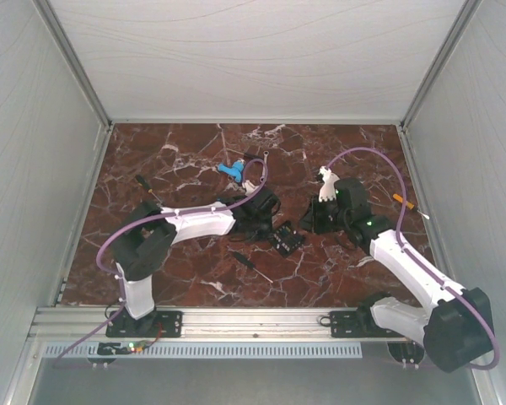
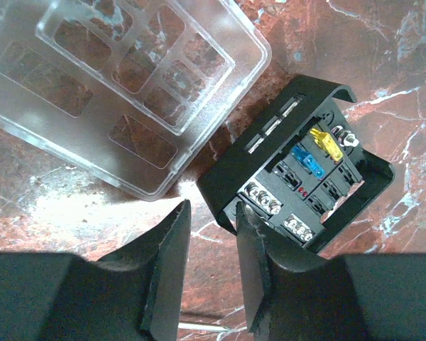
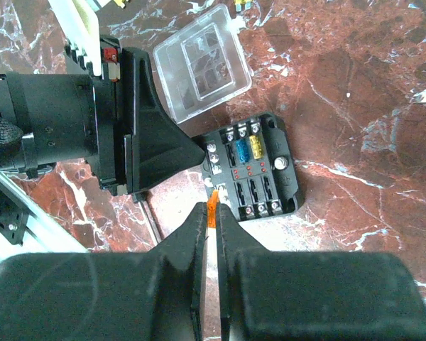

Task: Snap on the fuse box
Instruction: Install the fuse at the fuse box base.

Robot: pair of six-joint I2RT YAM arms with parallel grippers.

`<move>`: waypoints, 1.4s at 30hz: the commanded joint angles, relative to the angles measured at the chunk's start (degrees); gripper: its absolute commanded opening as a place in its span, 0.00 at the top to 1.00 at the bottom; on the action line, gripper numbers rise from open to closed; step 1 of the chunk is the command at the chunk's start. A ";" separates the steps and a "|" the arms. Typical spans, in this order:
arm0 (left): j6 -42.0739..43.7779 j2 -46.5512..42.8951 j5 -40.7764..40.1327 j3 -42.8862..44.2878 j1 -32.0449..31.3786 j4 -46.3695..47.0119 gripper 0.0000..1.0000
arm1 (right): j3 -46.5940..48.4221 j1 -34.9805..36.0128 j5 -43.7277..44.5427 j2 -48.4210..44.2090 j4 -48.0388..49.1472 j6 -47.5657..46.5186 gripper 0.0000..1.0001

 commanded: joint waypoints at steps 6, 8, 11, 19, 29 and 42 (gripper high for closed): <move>7.34 -0.23 -4.57 1.22 1.21 -6.44 0.79 | 3.94 0.94 -4.27 1.74 -5.03 -3.21 1.00; 9.40 -0.81 -3.91 0.06 1.87 -6.56 0.82 | 4.67 1.99 -4.55 2.67 -6.32 -4.15 1.00; 12.36 -1.86 -3.83 -1.37 2.76 -7.04 0.84 | 5.83 4.09 -4.45 4.72 -8.18 -5.26 1.00; 13.40 -5.07 -2.99 -3.75 4.10 -7.15 0.79 | 9.45 9.59 -3.32 10.77 -10.60 -6.10 1.00; 4.95 -13.34 3.62 -9.59 6.63 -4.37 0.66 | 14.02 15.08 -0.63 19.05 -9.38 -0.21 1.00; 0.90 -24.99 18.58 -22.56 17.35 5.72 0.49 | 24.10 19.63 6.04 31.19 -14.83 -0.46 1.00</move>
